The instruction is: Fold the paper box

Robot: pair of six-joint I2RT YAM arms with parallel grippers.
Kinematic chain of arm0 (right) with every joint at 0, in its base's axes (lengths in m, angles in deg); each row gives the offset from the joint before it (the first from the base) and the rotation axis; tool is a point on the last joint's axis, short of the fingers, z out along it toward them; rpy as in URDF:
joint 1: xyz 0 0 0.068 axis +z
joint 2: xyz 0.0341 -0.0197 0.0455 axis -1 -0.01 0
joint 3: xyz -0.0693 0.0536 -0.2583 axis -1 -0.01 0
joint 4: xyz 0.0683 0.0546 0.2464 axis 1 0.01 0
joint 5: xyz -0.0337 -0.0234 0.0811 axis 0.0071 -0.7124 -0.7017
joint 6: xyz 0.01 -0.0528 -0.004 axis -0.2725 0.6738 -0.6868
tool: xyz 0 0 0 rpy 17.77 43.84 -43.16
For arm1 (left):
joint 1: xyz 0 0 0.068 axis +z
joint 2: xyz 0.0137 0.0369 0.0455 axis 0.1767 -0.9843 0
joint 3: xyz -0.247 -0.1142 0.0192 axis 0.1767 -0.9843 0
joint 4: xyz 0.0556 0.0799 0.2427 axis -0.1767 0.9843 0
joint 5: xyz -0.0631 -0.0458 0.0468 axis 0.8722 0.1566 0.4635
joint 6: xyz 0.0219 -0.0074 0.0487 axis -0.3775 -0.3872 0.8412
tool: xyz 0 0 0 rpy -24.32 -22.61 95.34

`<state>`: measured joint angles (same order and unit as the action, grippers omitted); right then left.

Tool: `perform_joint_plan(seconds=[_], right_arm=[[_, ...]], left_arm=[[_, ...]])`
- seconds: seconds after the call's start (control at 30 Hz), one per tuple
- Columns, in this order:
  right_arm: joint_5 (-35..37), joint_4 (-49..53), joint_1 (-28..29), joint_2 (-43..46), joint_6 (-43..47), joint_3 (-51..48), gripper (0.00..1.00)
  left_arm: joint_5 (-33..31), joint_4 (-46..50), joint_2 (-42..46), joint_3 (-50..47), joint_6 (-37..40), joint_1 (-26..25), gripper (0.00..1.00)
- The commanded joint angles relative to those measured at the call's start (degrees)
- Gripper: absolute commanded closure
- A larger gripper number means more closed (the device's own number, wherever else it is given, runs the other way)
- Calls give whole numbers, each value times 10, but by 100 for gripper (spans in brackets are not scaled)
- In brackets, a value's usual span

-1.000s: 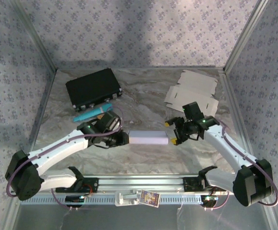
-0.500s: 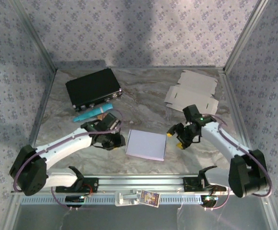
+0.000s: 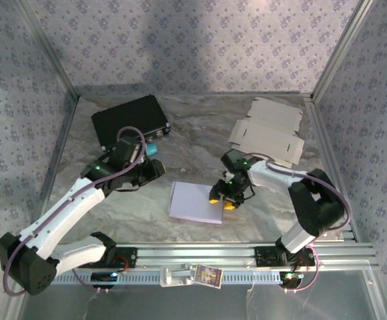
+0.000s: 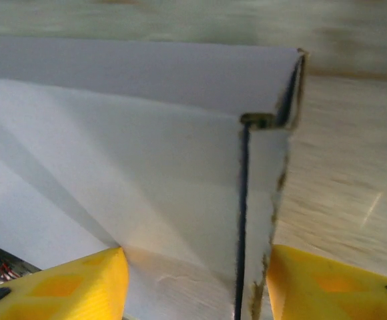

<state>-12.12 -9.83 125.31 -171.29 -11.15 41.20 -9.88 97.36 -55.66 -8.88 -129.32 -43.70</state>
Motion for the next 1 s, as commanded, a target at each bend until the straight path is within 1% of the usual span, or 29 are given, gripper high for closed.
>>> perform_joint_plan(seconds=[0.0, 0.07, 0.17, 0.27, 0.33, 0.43, 0.5, 0.57, 0.63, 0.7, 0.8, 0.9, 0.97], right_arm=[[7, -42, 48, -67, -14, 61, 48], [12, -49, 74, -115, -34, 120, 50], [18, -49, 114, -197, -77, 238, 53], [23, -63, 150, -281, -134, 350, 54], [18, -63, 170, -346, -155, 441, 54], [15, -28, 193, -432, -157, 580, 54], [14, 0, 205, -476, -148, 656, 53], [16, 20, 212, -501, -138, 700, 51], [35, 23, 214, -485, -123, 701, 48], [72, 26, 210, -438, -95, 678, 43], [136, 14, 191, -321, -64, 584, 39], [183, -12, 143, -188, -54, 459, 38], [205, -8, 83, -105, -51, 383, 38]], left_arm=[[-24, 45, 40, 22, 12, 10, 66], [-32, 62, 59, 30, 12, 11, 66], [-38, 88, 91, 40, 12, 12, 66], [-41, 119, 120, 51, 13, 14, 66], [-42, 141, 141, 54, 14, 15, 67], [-44, 175, 172, 56, 21, 17, 67], [-45, 193, 187, 60, 30, 18, 67], [-43, 204, 195, 61, 39, 20, 67], [-39, 206, 195, 63, 48, 21, 67], [-31, 196, 186, 66, 56, 23, 67], [-14, 165, 161, 65, 61, 25, 66], [19, 94, 125, 48, 54, 26, 66], [43, 40, 93, 33, 42, 26, 66]])
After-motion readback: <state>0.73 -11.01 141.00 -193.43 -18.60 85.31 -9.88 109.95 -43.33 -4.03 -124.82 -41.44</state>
